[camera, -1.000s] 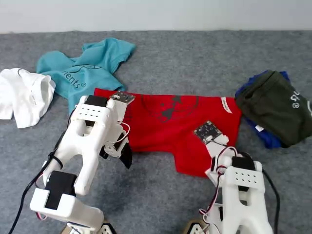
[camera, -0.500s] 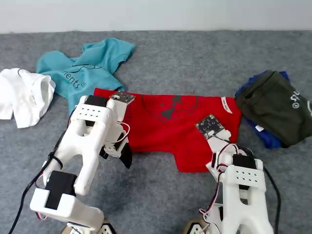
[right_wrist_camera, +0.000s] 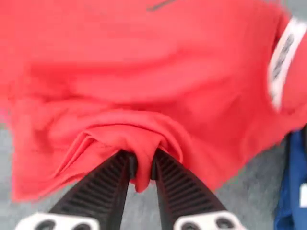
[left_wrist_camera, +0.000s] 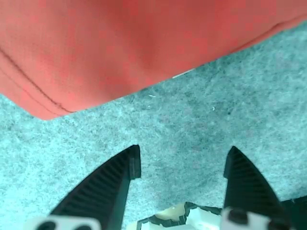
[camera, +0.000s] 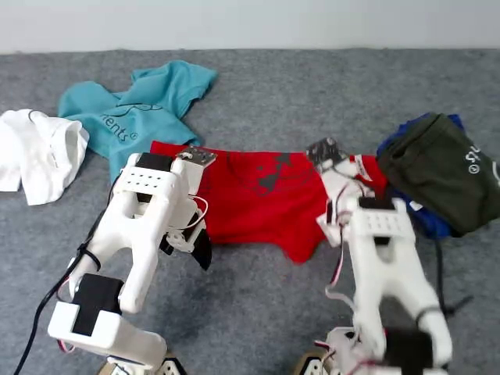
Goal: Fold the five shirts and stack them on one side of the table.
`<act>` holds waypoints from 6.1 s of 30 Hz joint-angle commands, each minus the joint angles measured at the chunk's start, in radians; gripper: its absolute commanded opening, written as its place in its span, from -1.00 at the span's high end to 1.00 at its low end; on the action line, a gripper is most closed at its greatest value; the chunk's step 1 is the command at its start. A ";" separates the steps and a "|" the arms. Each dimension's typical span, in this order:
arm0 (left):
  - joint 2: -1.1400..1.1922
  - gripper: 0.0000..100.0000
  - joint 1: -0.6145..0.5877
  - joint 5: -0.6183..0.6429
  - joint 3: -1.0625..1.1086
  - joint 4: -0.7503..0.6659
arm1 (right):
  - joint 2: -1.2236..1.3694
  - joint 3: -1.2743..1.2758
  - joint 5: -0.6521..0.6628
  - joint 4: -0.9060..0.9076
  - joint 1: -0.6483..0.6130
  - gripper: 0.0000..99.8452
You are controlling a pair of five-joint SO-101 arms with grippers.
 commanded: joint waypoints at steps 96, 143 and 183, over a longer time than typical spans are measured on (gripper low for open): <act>-0.005 0.45 -0.005 -0.077 -0.002 0.005 | 0.303 -0.626 -0.195 0.387 -0.143 0.52; -0.003 0.45 -0.005 -0.078 0.030 0.003 | 0.361 -0.275 0.103 0.108 0.248 0.79; 0.221 0.44 -0.071 0.057 -0.231 -0.258 | 0.311 -0.184 0.226 0.338 0.234 0.80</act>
